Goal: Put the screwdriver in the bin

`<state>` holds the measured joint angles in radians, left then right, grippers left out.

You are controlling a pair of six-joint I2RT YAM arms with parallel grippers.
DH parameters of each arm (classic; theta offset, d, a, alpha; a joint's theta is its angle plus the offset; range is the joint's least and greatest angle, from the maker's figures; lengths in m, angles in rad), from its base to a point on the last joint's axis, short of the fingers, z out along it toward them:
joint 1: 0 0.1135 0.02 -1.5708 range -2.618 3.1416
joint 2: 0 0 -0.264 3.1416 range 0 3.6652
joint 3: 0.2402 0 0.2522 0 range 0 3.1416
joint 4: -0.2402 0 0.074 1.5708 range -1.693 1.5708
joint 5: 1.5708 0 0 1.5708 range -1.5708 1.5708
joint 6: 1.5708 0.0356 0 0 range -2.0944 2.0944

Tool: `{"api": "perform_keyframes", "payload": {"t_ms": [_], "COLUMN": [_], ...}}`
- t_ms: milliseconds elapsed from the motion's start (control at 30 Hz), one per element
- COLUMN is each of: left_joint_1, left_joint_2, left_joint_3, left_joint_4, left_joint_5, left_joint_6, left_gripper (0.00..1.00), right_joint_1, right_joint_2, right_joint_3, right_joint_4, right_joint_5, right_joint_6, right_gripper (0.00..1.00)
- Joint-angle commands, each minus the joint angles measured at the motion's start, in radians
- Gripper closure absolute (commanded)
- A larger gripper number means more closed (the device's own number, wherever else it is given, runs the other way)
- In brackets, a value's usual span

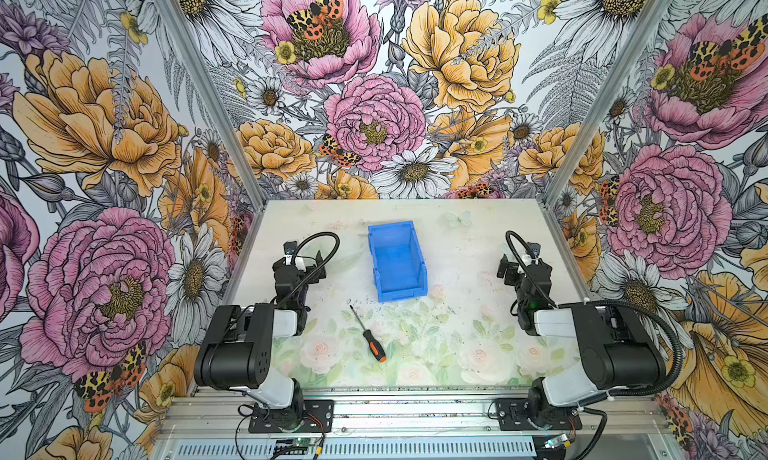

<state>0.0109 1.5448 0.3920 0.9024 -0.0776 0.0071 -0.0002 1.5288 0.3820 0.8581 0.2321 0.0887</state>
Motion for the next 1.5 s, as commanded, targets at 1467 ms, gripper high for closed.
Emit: {"api": "perform_keyframes", "payload": {"t_ms": [1467], "left_joint_1": [0.018], "left_joint_2": [-0.119], "left_joint_3": [-0.016], "left_joint_4": [-0.078], "left_joint_5": [-0.029], "left_joint_6": [-0.032], "left_gripper": [0.01], "right_joint_1": [0.019], "right_joint_2": [-0.099], "right_joint_3": [-0.005], "right_joint_4": [-0.055], "right_joint_5": [0.03], "right_joint_6": [0.006], "right_gripper": [0.01]}}
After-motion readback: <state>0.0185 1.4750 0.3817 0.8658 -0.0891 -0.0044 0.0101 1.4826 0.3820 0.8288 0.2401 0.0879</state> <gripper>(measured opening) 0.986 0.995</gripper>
